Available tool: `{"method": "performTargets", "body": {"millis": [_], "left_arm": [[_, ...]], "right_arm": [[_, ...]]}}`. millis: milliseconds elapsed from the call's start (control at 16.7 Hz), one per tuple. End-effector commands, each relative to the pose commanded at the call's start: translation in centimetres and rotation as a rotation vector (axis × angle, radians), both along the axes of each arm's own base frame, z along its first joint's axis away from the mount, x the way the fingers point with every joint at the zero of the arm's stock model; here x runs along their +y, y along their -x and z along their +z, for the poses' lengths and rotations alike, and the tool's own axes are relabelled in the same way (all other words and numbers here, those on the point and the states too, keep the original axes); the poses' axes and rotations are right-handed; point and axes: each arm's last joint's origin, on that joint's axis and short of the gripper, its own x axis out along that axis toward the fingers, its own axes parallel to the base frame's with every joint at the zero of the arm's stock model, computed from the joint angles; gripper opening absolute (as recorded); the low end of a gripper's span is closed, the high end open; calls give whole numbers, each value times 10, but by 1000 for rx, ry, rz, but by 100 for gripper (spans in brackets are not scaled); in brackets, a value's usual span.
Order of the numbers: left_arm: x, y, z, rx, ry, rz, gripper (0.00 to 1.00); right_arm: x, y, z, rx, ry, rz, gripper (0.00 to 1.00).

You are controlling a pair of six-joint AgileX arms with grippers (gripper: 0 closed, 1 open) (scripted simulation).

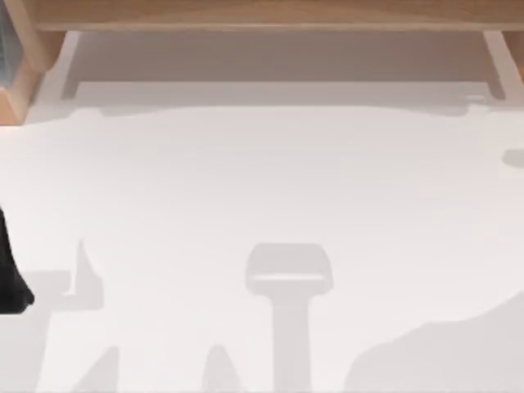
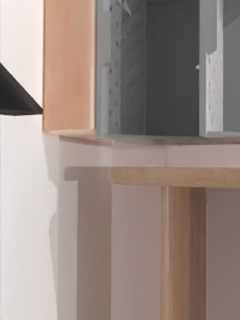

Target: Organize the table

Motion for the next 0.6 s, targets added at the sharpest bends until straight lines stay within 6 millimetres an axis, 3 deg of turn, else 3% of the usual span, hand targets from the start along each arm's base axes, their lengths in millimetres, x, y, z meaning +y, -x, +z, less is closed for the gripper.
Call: {"method": "performTargets", "body": {"millis": [180, 420, 600], "left_arm": [[0, 0, 0, 0, 0, 0, 100], [0, 0, 0, 0, 0, 0, 100], [0, 0, 0, 0, 0, 0, 100]], "right_arm": [[1, -15, 0, 3, -2, -1, 0], [1, -16, 0, 4, -2, -1, 0], [1, -16, 0, 4, -2, -1, 23]]}}
